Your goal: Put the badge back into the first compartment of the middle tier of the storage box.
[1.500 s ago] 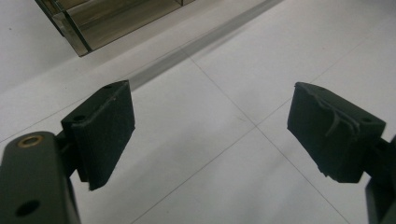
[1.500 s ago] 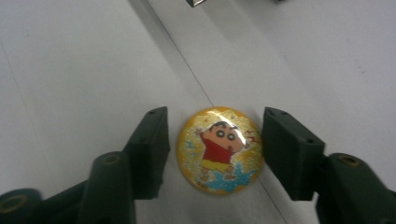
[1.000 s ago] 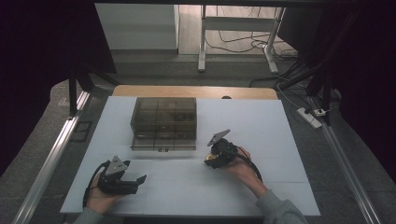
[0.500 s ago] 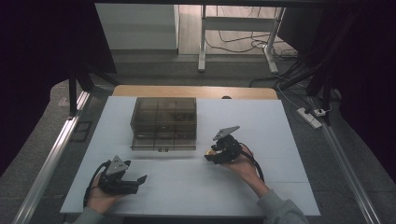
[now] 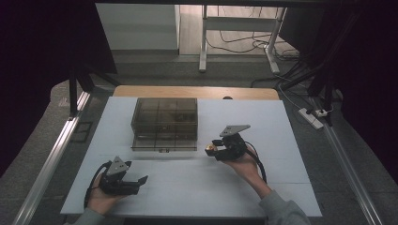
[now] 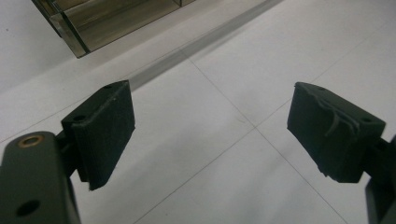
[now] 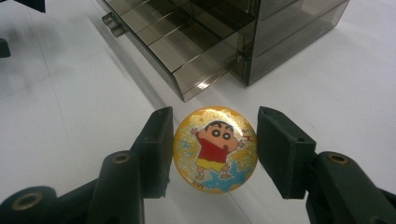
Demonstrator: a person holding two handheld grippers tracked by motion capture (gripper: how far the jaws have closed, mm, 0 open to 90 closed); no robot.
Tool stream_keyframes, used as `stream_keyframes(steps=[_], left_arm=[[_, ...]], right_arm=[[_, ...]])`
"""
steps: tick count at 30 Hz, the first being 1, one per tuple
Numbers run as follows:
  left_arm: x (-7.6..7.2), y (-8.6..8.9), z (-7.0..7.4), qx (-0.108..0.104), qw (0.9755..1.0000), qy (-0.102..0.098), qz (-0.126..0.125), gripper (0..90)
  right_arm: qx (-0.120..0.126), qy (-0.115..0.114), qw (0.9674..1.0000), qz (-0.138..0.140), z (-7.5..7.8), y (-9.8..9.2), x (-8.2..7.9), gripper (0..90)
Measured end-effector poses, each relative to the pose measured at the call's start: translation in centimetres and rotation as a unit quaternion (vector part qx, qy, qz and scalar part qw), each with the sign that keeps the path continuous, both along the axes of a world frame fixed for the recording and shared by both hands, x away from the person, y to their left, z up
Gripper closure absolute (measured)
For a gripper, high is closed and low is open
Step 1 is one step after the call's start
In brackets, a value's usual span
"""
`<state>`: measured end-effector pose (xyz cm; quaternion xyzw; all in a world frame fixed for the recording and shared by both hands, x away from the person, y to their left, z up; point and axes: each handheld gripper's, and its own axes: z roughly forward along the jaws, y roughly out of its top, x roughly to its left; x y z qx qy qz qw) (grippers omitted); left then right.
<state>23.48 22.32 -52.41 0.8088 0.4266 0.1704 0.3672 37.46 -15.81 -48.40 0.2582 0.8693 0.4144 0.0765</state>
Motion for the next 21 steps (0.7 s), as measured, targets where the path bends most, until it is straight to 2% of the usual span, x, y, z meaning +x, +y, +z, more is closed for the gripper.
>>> stream_keyframes(steps=[5, 11, 21], left_arm=[[-0.1, 0.0, 0.0, -0.002, 1.0000, -0.001, 0.001, 15.1], [0.0, 0.0, 0.0, -0.001, 1.0000, 0.000, 0.000, 15.1], [0.0, 0.0, 0.0, -0.003, 1.0000, 0.000, -0.001, 15.1]], right_arm=[[0.013, -0.011, 0.9998, 0.002, 0.5, 0.0, -0.2, 47.2], [0.034, -0.010, 0.9993, 0.011, 1.2, 0.3, -0.6, 47.2], [0.055, -0.031, 0.9978, 0.023, 2.5, 0.9, -1.5, 47.2]])
